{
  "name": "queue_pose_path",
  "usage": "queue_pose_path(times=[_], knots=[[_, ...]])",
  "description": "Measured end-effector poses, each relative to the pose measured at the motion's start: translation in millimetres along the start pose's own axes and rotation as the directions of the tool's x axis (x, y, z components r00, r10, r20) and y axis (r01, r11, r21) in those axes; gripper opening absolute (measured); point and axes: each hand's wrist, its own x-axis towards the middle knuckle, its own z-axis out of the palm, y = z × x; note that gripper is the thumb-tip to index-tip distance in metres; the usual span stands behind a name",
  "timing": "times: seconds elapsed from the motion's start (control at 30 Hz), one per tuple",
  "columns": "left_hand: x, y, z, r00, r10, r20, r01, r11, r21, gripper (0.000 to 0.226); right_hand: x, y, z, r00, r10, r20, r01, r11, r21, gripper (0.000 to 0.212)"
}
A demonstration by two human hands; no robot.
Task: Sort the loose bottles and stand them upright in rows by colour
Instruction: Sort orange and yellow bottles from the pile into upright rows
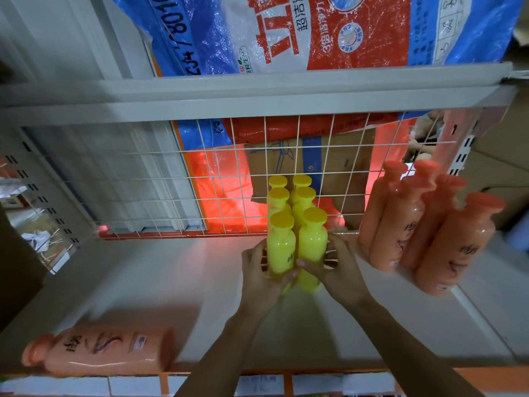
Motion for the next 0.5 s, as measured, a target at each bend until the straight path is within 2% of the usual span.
queue_pose_path(times=[0.07,0.2,0.3,0.4,0.5], knots=[[3.8,-10.5,-0.2,1.0,0.029,0.005,-0.029,1.0,-0.005,0.063,0.6,-0.7,-1.9,1.0,-0.026,-0.002,0.026,1.0,0.016,0.056],[8.7,-24.9,0.9,0.992,0.123,-0.022,-0.123,0.992,0.005,0.063,-5.4,1.7,-3.6,0.994,-0.036,0.106,0.031,0.998,0.053,0.05],[12.1,-31.0,4.8,0.995,0.098,-0.026,-0.099,0.994,-0.054,0.065,-3.8,3.5,3.2,0.999,-0.011,0.046,0.009,0.999,0.054,0.061],[16.2,-36.6,5.9,0.994,0.099,-0.039,-0.101,0.993,-0.057,0.067,-1.2,4.6,6.2,1.0,-0.015,-0.002,0.015,0.998,0.055,0.055],[18.1,-40.0,7.2,0.994,0.091,-0.063,-0.094,0.995,-0.043,0.067,-0.1,11.1,5.1,0.999,-0.018,0.05,0.015,0.998,0.064,0.047]])
